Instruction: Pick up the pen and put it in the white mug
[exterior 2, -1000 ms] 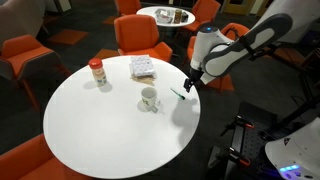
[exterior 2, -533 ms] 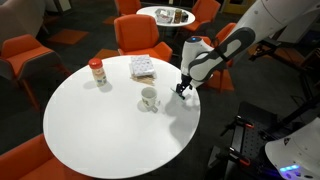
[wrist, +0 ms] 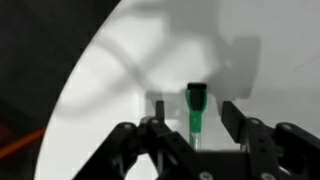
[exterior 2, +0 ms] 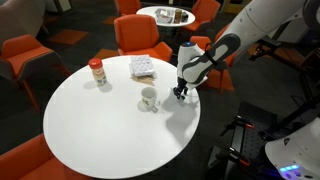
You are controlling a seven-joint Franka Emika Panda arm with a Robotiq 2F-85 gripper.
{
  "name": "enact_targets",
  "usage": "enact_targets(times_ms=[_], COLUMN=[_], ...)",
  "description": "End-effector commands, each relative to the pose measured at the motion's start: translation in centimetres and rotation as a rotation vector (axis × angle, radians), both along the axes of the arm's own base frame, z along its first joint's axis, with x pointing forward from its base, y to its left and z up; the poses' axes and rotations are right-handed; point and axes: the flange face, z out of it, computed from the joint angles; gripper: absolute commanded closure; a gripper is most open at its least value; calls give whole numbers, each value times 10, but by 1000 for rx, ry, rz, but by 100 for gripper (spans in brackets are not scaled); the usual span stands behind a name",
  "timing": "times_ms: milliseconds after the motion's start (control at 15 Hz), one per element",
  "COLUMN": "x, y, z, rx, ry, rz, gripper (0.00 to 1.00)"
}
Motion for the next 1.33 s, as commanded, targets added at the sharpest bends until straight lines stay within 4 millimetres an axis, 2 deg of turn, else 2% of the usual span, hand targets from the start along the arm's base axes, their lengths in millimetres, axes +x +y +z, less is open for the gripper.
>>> enact_targets(times_ms=[0,200,333,533,667,933,1067,1267], x=[6,6,7,9,14,31,41,62], y=[4,11,14,20,25,37,49,79], z=[0,1,2,18,39,92,113,135], rx=[22,28,34,46,37,5,-10,-55], ry=[2,5,8,-20,-57,-155,-219,-322], rz=[21,25,21,14,-15,-16,-21,-29], gripper=[72,99,100,97,97,97,97,97])
